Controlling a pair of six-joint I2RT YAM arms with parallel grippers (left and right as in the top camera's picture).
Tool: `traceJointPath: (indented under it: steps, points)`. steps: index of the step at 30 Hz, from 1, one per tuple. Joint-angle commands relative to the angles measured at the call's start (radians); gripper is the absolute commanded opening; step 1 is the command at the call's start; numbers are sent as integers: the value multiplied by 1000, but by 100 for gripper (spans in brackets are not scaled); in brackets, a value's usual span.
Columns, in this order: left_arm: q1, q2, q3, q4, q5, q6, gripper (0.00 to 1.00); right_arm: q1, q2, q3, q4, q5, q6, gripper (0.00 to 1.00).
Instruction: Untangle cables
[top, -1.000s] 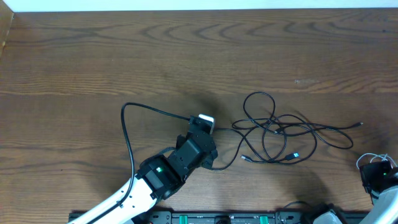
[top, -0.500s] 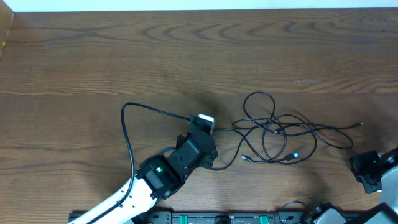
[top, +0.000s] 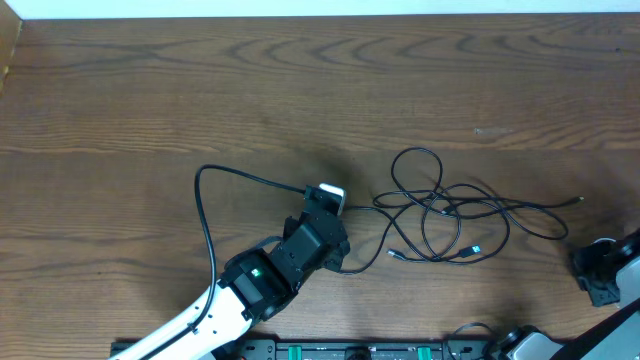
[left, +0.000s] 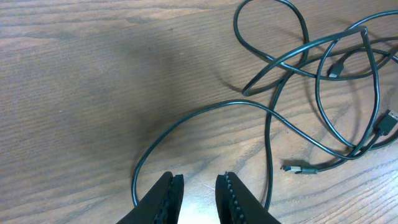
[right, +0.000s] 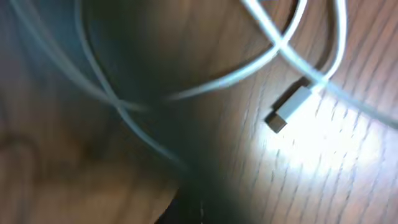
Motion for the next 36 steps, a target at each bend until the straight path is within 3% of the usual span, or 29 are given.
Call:
traceJointPath:
  steps: [1,12,20,36]
  points:
    - [2,2,10,0,-9,-1,24,6,3,-4,50,87,48,1]
    - [2,2,11,0,-10,-1,25,5,39,-4,190,188,48,1]
    - [2,2,10,0,-10,-1,25,2,186,-4,251,235,56,1]
    - [2,2,10,-4,-10,-1,24,-109,335,-3,507,262,67,1]
